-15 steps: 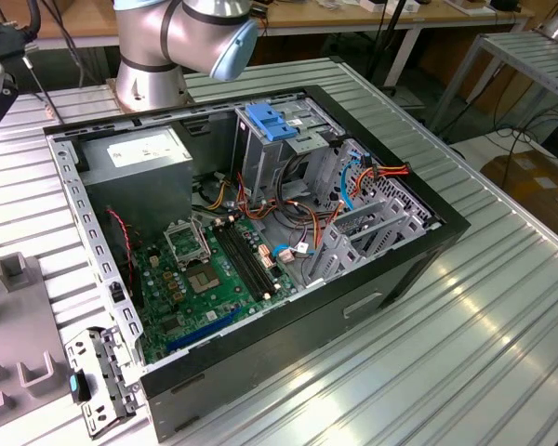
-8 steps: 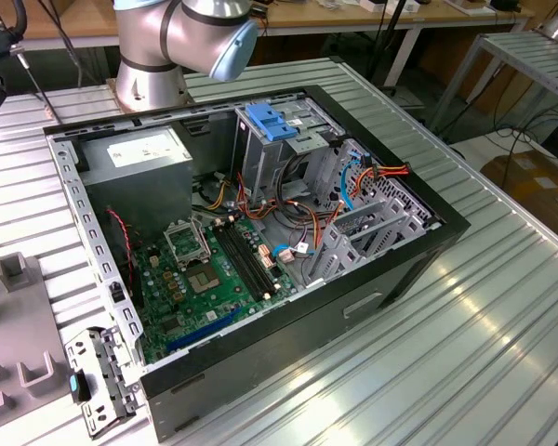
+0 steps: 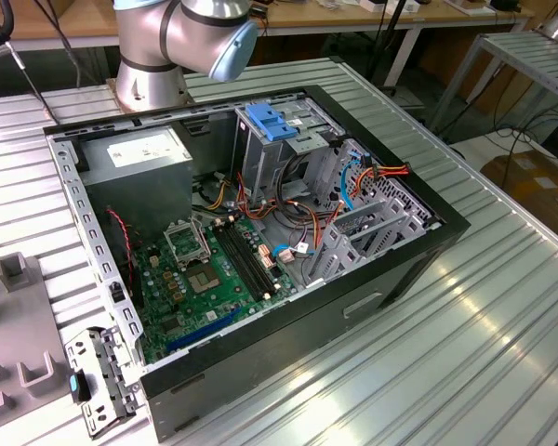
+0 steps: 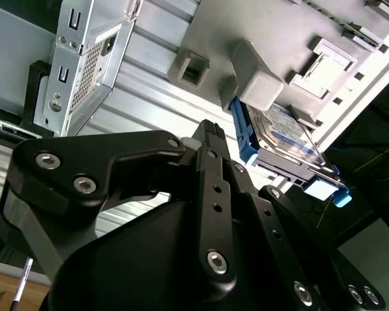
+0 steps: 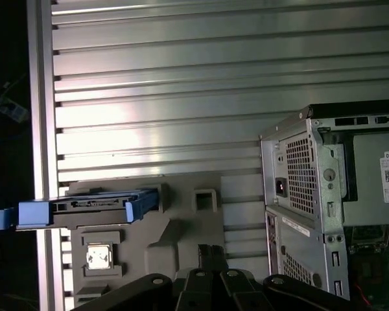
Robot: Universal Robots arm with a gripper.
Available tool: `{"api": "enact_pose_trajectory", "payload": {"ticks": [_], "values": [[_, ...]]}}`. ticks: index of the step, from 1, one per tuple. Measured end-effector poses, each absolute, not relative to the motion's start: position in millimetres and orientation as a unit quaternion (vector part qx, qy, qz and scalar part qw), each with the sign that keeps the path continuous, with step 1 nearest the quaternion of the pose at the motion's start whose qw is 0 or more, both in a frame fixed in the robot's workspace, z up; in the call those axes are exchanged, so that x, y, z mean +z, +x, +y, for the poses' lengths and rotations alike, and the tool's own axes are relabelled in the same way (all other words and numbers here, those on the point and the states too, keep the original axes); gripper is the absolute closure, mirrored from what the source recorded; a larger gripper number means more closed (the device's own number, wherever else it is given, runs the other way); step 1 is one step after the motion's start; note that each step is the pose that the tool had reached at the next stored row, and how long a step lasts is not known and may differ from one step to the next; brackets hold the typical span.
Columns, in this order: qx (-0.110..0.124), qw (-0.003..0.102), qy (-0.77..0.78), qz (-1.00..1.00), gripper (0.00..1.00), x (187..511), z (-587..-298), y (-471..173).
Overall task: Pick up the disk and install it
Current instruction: 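Reach for the disk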
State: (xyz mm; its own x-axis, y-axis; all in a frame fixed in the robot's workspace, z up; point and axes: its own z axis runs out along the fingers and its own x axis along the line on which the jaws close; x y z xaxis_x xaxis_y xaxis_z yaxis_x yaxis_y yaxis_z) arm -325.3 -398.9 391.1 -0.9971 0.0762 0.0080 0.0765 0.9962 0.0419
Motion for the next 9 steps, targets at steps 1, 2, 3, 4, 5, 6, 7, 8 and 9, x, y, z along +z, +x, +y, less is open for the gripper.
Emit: {"api": "enact_pose_trajectory", "payload": {"ticks": [1, 2, 3, 4, 5, 6, 7, 8, 9], "values": [[-0.021, 0.003, -0.038, -0.999, 0.89, 391.1, -398.9, -326.7], [-0.021, 0.003, -0.038, -0.999, 0.89, 391.1, -398.9, -327.9], [-0.021, 0.003, -0.038, -0.999, 0.89, 391.1, -398.9, -328.6], [-0.021, 0.003, -0.038, -0.999, 0.89, 391.1, -398.9, -329.3], [-0.021, 0.003, -0.038, -0.999, 0.89, 391.1, -398.9, -330.4], [-0.021, 0.003, -0.038, -0.999, 0.89, 391.1, -398.9, -331.0], [-0.021, 0.003, -0.038, -0.999, 0.89, 391.1, -398.9, -331.7], [-0.021, 0.003, -0.038, -0.999, 0.89, 391.0, -398.9, -332.4], [-0.021, 0.003, -0.038, -0.999, 0.89, 391.1, -398.9, -333.2]]}}
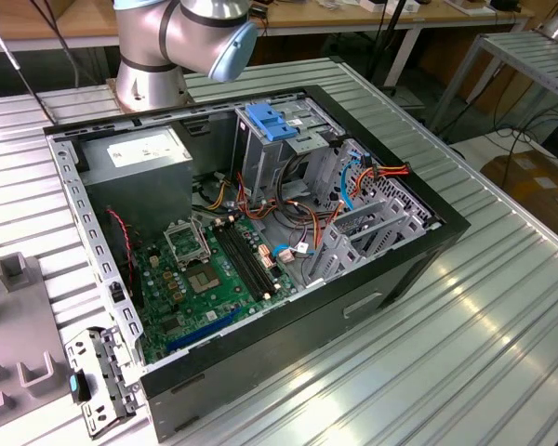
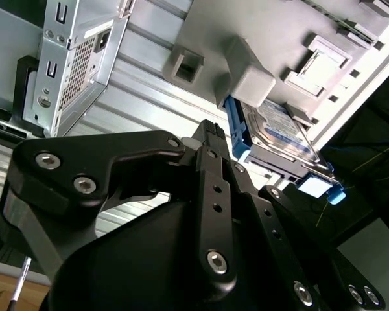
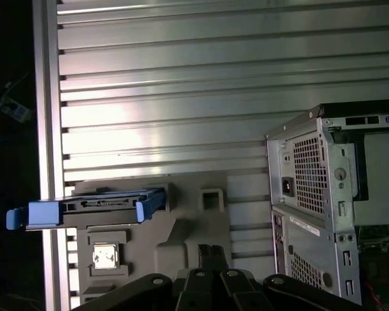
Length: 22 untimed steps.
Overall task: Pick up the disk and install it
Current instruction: 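Reach for the disk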
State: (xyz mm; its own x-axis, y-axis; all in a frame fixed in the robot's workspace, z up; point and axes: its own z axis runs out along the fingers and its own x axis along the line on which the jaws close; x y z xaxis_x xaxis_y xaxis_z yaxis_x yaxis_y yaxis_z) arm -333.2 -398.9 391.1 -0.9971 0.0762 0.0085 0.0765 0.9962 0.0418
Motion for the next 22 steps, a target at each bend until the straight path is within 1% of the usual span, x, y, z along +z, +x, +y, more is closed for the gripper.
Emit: {"api": "enact_pose_trajectory", "payload": {"ticks": [15, 22], "values": [[-0.021, 0.004, -0.038, -0.999, 0.89, 391, -399, -346], [-0.021, 0.004, -0.038, -0.999, 0.89, 391, -398, -366]]}}
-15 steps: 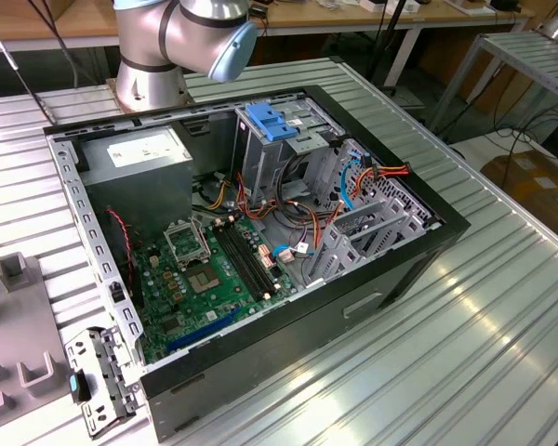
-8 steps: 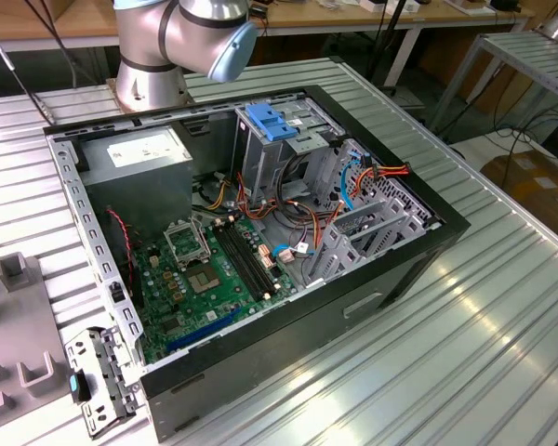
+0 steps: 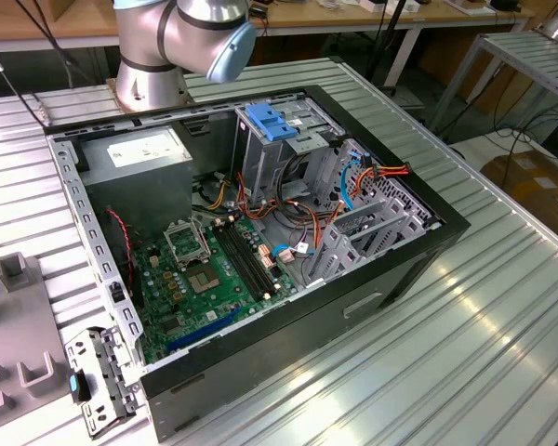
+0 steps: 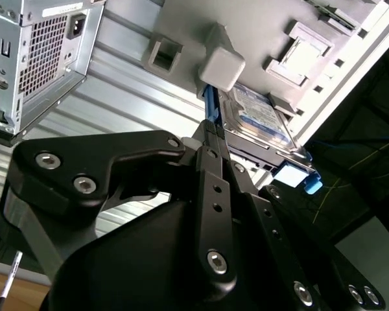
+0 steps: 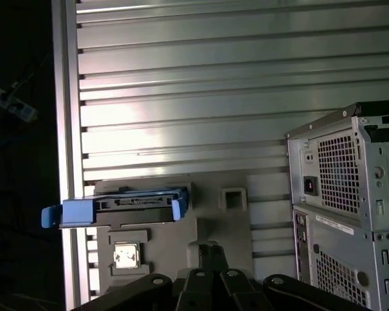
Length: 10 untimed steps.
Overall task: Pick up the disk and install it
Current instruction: 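Reach for the disk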
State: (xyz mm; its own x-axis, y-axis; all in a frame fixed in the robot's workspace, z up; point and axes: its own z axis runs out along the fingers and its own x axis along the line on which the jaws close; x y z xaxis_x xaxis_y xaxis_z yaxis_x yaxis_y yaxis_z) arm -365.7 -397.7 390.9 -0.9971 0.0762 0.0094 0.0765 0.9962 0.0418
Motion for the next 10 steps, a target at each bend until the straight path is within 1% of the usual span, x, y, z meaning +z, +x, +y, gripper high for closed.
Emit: {"api": "enact_pose_trajectory", "payload": {"ticks": [3, 6, 10], "values": [[-0.021, 0.004, -0.038, -0.999, 0.89, 391, -395, -380], [-0.021, 0.004, -0.038, -0.999, 0.89, 389, -383, -398], [-0.021, 0.004, -0.038, -0.999, 0.89, 388, -374, -416]]}}
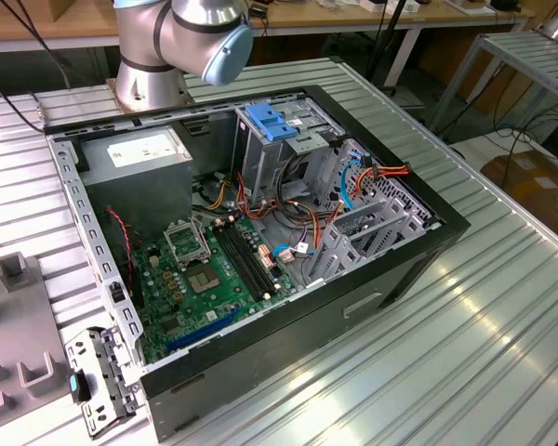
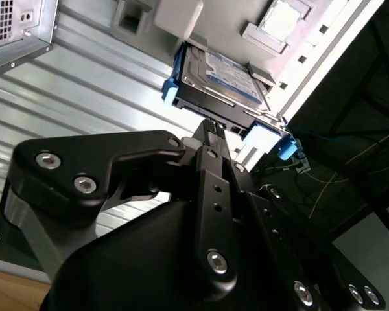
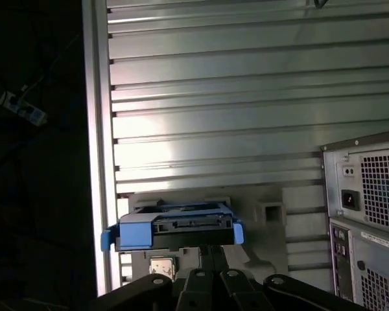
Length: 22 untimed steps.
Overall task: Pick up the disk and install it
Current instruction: 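Reach for the disk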
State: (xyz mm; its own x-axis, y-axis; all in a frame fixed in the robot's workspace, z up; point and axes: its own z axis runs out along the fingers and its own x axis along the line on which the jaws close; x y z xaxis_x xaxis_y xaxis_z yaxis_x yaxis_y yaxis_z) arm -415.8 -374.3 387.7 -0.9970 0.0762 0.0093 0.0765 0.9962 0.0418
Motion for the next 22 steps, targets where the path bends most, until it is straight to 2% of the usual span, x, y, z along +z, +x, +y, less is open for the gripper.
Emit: {"api": "enact_pose_trajectory", "payload": {"ticks": [22], "values": [[-0.021, 0.004, -0.016, -1.0, 0.89, 386, -375, -458]]}}
